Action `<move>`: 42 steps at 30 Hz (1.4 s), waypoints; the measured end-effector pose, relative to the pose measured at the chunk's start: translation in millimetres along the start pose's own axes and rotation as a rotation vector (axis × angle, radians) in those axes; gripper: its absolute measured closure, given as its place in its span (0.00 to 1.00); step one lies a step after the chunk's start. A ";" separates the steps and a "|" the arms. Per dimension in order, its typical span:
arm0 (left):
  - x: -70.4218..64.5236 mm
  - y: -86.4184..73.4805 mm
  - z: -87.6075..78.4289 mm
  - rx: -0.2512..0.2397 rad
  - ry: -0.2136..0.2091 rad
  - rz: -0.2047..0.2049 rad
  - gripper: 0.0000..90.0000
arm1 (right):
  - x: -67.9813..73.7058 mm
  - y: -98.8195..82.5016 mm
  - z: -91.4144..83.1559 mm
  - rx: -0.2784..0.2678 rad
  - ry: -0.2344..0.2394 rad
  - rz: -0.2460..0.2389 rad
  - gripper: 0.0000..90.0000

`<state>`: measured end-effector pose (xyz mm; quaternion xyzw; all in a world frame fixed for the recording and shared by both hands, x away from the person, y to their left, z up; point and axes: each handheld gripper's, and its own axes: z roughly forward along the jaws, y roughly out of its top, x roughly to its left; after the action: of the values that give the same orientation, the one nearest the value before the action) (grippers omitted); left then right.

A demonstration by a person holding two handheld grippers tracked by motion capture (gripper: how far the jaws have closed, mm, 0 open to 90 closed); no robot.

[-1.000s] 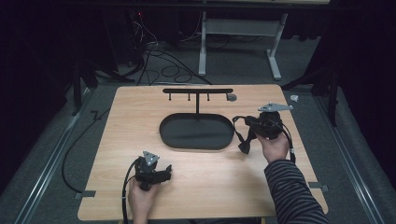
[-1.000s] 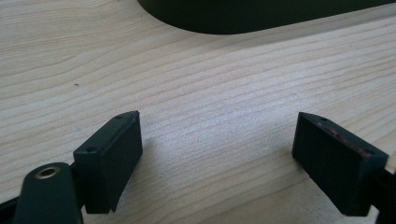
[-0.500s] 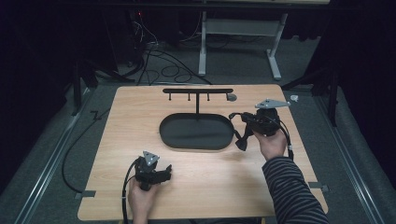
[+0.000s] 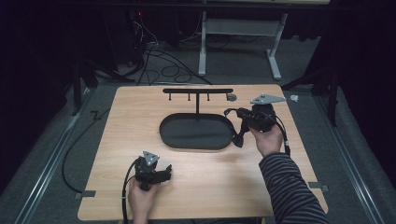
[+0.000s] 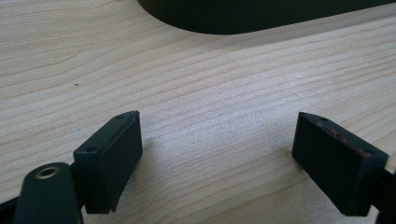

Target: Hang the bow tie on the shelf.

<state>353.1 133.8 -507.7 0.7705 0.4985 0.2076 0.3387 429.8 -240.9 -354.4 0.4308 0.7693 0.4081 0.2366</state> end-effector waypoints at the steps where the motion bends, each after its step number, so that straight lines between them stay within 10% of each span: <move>1: 0.0 0.0 0.0 0.000 0.000 0.000 0.18 | 0.5 1.9 0.3 -0.001 0.000 -0.006 0.91; 42: 0.0 -0.2 0.0 -0.001 0.000 0.000 0.18 | -9.9 37.7 28.3 0.019 -0.056 0.040 0.91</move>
<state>352.9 133.8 -507.8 0.7703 0.4985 0.2077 0.3391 472.8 -226.3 -338.6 0.4596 0.7575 0.3931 0.2457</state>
